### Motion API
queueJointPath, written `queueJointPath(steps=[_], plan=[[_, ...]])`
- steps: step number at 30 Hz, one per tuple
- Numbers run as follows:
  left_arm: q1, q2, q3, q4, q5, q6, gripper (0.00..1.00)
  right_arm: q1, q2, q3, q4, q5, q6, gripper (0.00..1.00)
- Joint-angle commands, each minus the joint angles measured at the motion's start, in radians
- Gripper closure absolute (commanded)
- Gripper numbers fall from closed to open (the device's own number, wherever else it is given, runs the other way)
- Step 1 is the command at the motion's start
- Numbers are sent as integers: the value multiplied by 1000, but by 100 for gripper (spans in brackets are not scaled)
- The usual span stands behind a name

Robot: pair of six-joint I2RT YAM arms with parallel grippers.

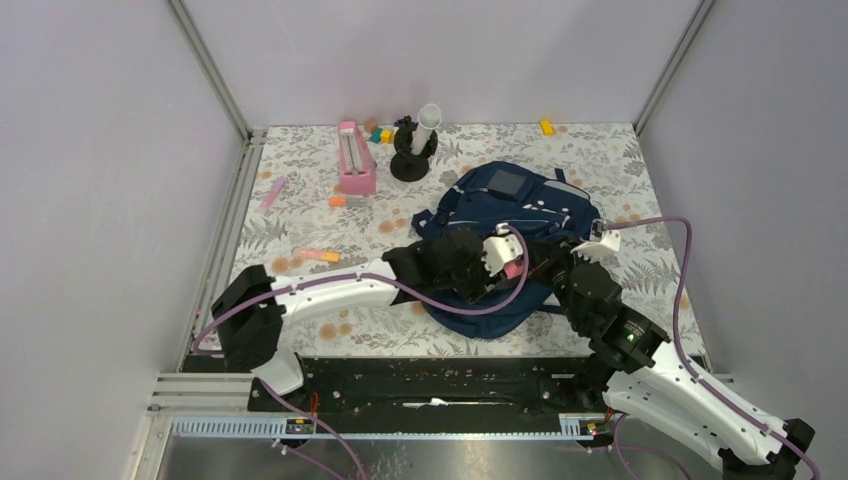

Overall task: Pack the student bag
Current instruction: Place the stationery in the student bag.

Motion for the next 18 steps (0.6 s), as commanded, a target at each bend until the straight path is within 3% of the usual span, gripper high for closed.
queueJointPath(steps=[1, 9, 12, 15, 18], plan=[[35, 45, 72, 176, -23, 76, 94, -2, -42, 49, 81, 4, -4, 100], [34, 123, -44, 534, -152, 142, 83, -3, -51, -6, 76, 36, 16, 100], [35, 165, -15, 509, -128, 138, 74, -2, -45, -11, 76, 42, 23, 100], [32, 184, -24, 498, -108, 96, 54, -2, -40, -16, 76, 52, 25, 100], [24, 152, -93, 562, -174, 53, 36, -3, -36, -18, 77, 61, 26, 100]])
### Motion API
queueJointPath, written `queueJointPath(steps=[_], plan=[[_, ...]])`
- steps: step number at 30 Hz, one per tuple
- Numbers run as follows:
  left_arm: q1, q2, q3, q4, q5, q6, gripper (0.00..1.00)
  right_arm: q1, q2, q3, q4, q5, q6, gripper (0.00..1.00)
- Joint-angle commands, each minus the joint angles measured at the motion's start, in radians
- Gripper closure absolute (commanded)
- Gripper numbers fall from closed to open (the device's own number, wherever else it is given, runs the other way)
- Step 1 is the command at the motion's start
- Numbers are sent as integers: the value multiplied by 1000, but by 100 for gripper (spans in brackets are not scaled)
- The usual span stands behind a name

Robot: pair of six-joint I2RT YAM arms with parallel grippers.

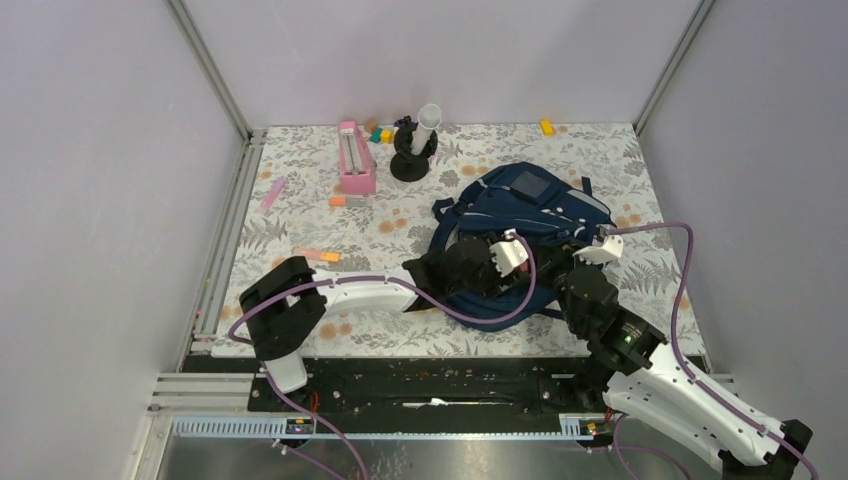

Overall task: Pack the student bag
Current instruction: Place the stationery in the student bag.

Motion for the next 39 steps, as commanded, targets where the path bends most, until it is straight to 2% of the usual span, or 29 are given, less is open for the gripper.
queueJointPath(steps=[1, 2, 7, 8, 9, 18, 26, 31, 35, 39], plan=[[10, -40, -73, 221, -100, -42, 30, 5, -13, 21, 98, 1, 2, 100], [9, -57, -94, 231, -96, -49, 25, 5, -11, 19, 101, 2, 3, 100], [-6, -100, -113, 154, -135, -69, 20, 5, -4, 15, 118, 0, 9, 100], [-10, -112, -134, 158, -134, -74, 6, 5, -2, 13, 120, 1, 9, 100], [-15, -127, -147, 161, -128, -83, 2, 5, -2, 12, 119, 1, 9, 100], [-46, -354, -246, 76, -107, -171, 1, 5, -10, 2, 119, 5, 14, 100], [-10, -458, -305, -135, -114, -395, 1, 5, -21, -3, 119, 0, 10, 100], [86, -506, -346, -175, -197, -558, 1, 5, -31, -18, 116, -2, 22, 100], [260, -476, -344, -129, -57, -662, 1, 5, -28, -26, 108, -4, 28, 100], [358, -385, -293, -90, 24, -706, 1, 5, -37, -36, 102, -3, 38, 100]])
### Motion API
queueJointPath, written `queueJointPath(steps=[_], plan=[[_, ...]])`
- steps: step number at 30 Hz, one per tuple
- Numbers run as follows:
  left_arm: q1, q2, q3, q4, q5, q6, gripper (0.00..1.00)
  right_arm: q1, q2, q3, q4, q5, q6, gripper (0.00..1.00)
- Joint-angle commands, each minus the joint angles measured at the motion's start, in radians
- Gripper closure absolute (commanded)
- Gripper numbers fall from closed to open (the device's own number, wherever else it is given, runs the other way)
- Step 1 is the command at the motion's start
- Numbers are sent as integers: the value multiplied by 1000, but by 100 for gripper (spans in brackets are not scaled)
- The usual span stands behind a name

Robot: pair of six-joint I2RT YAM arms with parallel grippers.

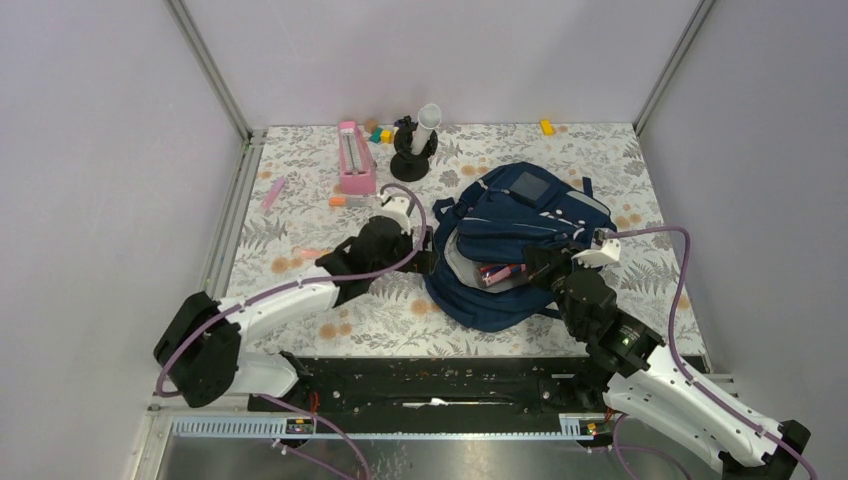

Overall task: Pack the student bag
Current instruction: Place the stationery in the student bag.

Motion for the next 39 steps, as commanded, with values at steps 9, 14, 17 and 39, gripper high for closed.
queueJointPath(steps=[9, 14, 17, 39], plan=[[180, 325, 202, 119, 269, -148, 17, 4, -32, -20, 63, 7, 30, 100], [197, 437, 255, 126, 275, -134, 38, 4, -31, -20, 62, 8, 27, 100], [197, 481, 292, 97, 261, -115, 38, 5, -32, -22, 57, 10, 29, 100], [-6, 55, -197, 378, 60, -268, 100, 4, 32, -124, 68, -70, 141, 100]])
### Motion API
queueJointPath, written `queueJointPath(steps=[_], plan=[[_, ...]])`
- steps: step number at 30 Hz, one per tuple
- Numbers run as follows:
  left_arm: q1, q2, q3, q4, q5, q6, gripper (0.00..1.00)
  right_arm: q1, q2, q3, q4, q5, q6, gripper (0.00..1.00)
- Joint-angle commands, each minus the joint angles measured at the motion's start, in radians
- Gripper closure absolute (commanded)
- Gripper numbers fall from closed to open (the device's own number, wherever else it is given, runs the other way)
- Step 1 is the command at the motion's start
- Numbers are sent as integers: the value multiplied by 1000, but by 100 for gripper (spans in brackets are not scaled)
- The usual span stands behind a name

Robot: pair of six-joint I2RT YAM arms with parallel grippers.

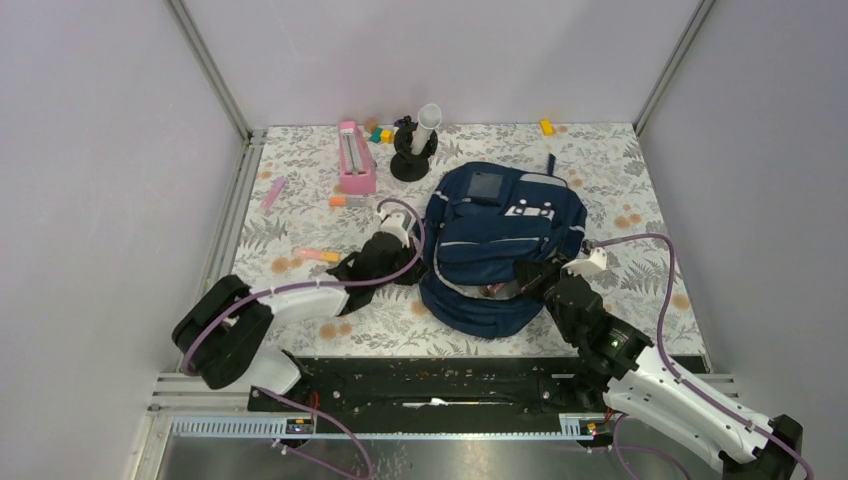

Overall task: Pack the student bag
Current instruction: Place the stationery in the student bag.

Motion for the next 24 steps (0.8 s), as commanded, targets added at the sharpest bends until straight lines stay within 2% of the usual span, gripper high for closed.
queueJointPath(steps=[1, 6, 11, 13, 14, 16, 18, 21, 24], plan=[[-124, -138, -111, 105, -146, -99, 100, 3, 33, -21, 62, -10, 45, 100], [-312, -255, -210, 65, -362, -227, 100, 1, -40, -52, 54, 31, 95, 100], [-477, -294, -235, 17, -401, -289, 98, -1, -82, 7, -63, 121, 42, 100], [-504, -309, -215, -28, -390, -261, 84, -1, -91, 26, -101, 147, 29, 100], [-506, -326, -204, -55, -385, -244, 72, -1, -101, 32, -113, 160, 22, 100], [-506, -380, -183, -128, -390, -203, 41, -2, -126, 40, -134, 186, 13, 100], [-502, -469, -155, -206, -420, -146, 23, -4, -152, 51, -149, 204, 5, 100], [-444, -567, -114, -323, -413, -55, 12, -5, -170, 89, -150, 212, -14, 100], [-276, -603, -79, -359, -190, 29, 9, -5, -146, 136, -150, 220, -43, 100]])
